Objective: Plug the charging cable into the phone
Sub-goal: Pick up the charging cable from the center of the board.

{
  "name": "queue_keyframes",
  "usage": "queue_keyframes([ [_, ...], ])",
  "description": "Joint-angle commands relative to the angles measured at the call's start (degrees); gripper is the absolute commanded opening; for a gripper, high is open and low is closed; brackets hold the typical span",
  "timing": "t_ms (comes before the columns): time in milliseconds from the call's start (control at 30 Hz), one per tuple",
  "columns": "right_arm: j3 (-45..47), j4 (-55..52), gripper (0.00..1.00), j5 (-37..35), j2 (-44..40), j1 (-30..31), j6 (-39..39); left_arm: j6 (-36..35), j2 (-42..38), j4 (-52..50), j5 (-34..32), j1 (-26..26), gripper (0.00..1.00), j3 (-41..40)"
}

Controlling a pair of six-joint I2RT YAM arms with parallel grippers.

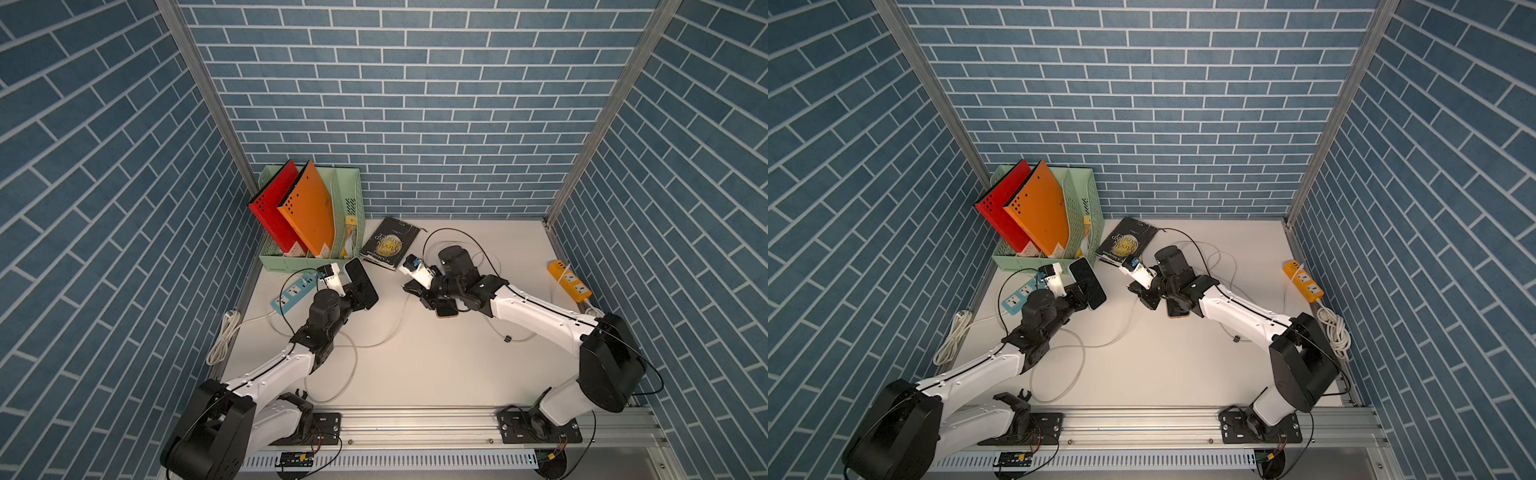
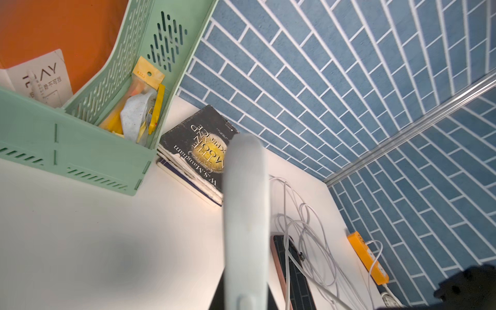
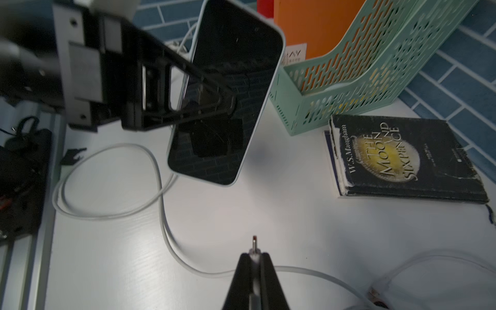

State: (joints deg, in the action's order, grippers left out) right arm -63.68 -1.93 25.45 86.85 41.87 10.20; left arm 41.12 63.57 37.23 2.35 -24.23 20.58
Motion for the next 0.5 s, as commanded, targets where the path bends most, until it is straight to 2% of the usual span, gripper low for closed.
queue_keyframes([
  [0,1.8,11.3,0.00,9.6,-4.9,-3.2,-14.5,-0.5,-2.9,15.2,2.8,0.3,0.00,-2.7],
  [100,1.7,16.9,0.00,14.6,-8.2,-4.8,-20.3,-0.7,-4.5,17.6,4.4,0.9,0.00,-3.1],
  [267,-3.3,23.0,0.00,17.1,-12.2,-7.1,-28.1,-2.3,-4.5,18.2,7.4,1.0,0.00,-2.0],
  [367,-10.2,26.3,0.00,16.1,-11.4,-9.8,-32.9,-2.5,-3.8,21.9,8.2,1.0,0.00,-3.5],
  [467,-21.1,26.5,0.00,12.3,-6.8,-11.5,-35.5,-2.5,-3.4,22.5,8.3,1.2,0.00,-3.8],
])
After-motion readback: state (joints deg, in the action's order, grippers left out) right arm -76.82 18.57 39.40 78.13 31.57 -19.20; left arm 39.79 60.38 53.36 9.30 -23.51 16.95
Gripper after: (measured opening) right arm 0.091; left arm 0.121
